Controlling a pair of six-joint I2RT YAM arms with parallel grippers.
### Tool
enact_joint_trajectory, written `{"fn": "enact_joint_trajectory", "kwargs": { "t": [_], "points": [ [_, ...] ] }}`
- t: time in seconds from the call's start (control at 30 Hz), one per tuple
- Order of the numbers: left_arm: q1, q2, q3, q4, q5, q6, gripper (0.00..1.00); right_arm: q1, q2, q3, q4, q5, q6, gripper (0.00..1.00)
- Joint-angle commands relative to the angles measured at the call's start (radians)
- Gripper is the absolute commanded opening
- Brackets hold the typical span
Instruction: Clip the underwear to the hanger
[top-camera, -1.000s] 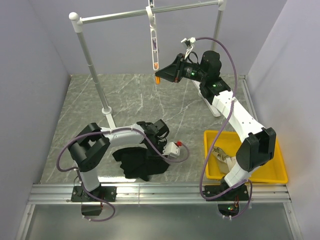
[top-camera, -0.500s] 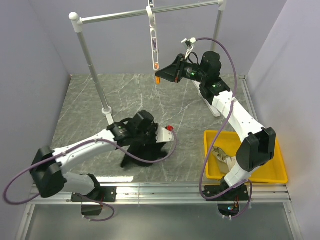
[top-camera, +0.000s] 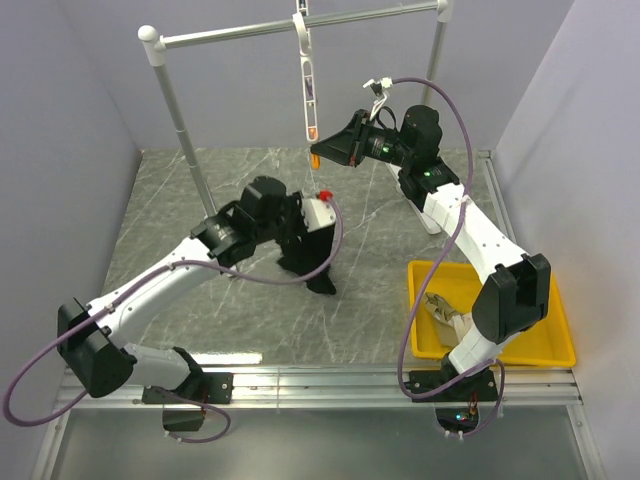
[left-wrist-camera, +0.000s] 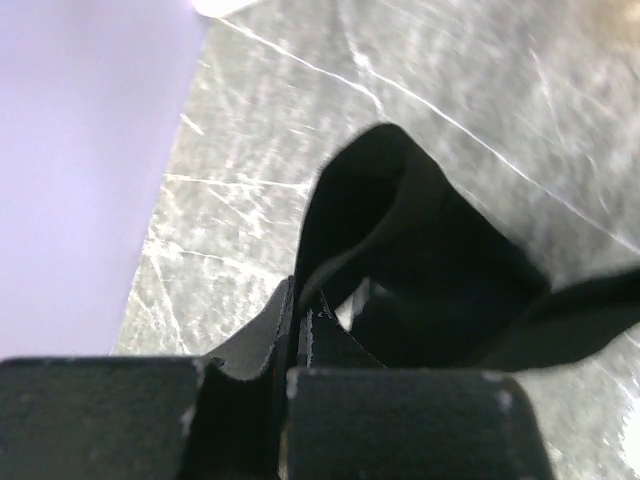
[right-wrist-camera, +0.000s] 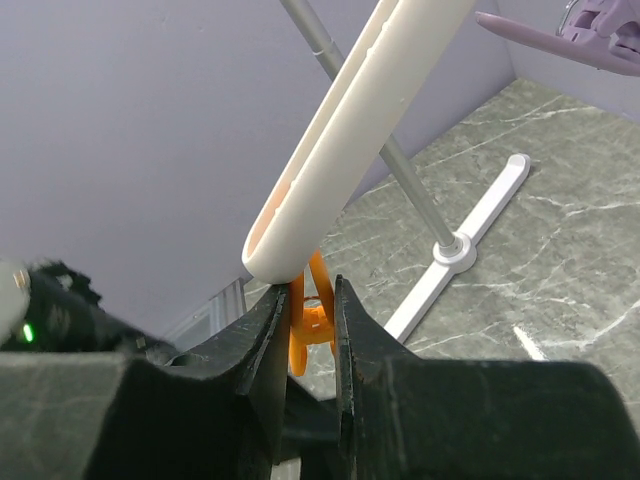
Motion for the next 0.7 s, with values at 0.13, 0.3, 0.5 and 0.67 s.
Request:
{"fn": "enact_joint_trajectory", "kwargs": {
  "t": [0.13,0.3,0.5,0.67],
  "points": [
    [0.089,0.051,0.181,-0.084,0.136,-0.099,0.00,-0.014,-0.046,-0.019,-0.001,0.038,0.004,0.00],
    [0.113,0.066,0.224,-0.102,0.164,-0.118,0.00,-0.006,-0.043,-0.018,-0.003,0.038,-0.006,0.00],
    [0.158,0.098,0.282,-0.121,0.173,-0.130,0.00,0.003,-0.049,-0.022,-0.024,0.047,-0.051,0.00],
    [0.185,0.117,0.316,-0.113,0.185,-0.139,0.00,0.005,-0.049,-0.021,-0.037,0.052,-0.076,0.00]
  ]
}}
